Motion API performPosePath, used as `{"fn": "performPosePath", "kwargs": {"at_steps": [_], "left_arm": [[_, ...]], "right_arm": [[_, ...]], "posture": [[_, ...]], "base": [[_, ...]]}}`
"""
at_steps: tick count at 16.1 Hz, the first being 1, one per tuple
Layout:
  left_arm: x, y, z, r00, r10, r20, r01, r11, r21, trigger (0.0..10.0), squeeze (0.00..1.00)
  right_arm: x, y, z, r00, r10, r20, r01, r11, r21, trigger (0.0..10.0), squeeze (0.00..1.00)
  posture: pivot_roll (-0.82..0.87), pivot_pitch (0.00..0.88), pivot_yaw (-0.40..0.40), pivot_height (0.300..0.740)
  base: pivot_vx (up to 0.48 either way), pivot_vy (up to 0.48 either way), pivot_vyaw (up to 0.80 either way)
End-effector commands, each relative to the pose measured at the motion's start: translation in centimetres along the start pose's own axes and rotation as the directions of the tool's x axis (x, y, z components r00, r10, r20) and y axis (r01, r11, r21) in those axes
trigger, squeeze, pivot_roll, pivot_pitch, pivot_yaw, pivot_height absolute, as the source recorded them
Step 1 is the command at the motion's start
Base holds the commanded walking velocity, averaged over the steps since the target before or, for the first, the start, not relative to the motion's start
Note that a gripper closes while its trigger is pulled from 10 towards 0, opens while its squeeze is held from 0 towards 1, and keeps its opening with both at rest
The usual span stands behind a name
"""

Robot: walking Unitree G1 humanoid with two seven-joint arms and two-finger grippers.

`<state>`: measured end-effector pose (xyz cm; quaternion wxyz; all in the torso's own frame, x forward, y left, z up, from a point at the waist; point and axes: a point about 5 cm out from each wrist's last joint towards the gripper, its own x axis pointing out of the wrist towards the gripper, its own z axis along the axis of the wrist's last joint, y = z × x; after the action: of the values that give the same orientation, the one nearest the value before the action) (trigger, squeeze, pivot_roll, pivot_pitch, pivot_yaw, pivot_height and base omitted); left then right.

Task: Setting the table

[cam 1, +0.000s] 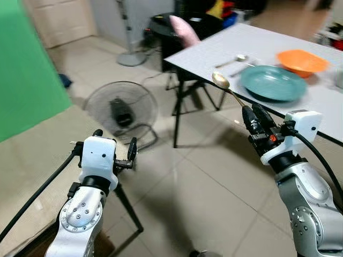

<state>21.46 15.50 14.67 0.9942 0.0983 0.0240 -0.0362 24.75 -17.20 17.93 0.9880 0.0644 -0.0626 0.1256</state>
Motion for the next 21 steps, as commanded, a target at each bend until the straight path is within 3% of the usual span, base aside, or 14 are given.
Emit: {"fn": "performPosePath", "kwargs": {"at_steps": [1,8,14,19,20,21], "left_arm": [[0.2,0.0,0.1,1.000,0.000,0.006,0.000,1.000,0.004,10.0,0.00],[0.5,0.5,0.2,0.998,0.059,0.018,-0.057,0.996,-0.069,10.0,0.00],[0.5,0.8,0.2,0.994,0.106,0.017,-0.104,0.992,-0.064,10.0,0.00],[0.9,1.0,0.3,0.987,0.158,0.018,-0.156,0.984,-0.090,10.0,0.00],[0.9,1.1,0.3,0.986,0.167,0.016,-0.163,0.978,-0.133,10.0,0.00],[0.9,1.1,0.5,0.987,0.155,0.037,-0.149,0.982,-0.118,10.0,0.00]], "right_arm": [[-0.2,-0.3,0.3,1.000,-0.022,0.019,0.023,1.000,-0.018,10.0,0.00],[0.1,-0.4,-0.5,0.998,-0.037,-0.047,0.035,0.998,-0.052,10.0,0.00],[0.9,-0.1,-0.8,0.997,-0.014,-0.074,0.009,0.998,-0.062,10.0,0.00],[1.1,0.2,-1.4,0.993,0.010,-0.115,-0.018,0.998,-0.067,10.0,0.00],[1.1,0.3,-1.5,0.993,0.009,-0.119,-0.017,0.997,-0.069,10.0,0.00],[1.0,0.3,-1.7,0.992,0.003,-0.129,-0.011,0.998,-0.058,10.0,0.00]], "posture": [[-0.12,0.000,0.040,0.740],[-0.13,0.000,0.042,0.740],[-0.13,0.001,0.034,0.740],[-0.13,0.007,0.030,0.740],[-0.13,0.009,0.030,0.740],[-0.13,0.011,0.027,0.740]], "base": [[0.000,0.000,-0.80],[0.000,0.000,-0.80],[0.000,0.000,-0.80],[0.000,-0.460,0.00],[0.000,0.000,0.00],[0.000,0.000,0.00]]}}
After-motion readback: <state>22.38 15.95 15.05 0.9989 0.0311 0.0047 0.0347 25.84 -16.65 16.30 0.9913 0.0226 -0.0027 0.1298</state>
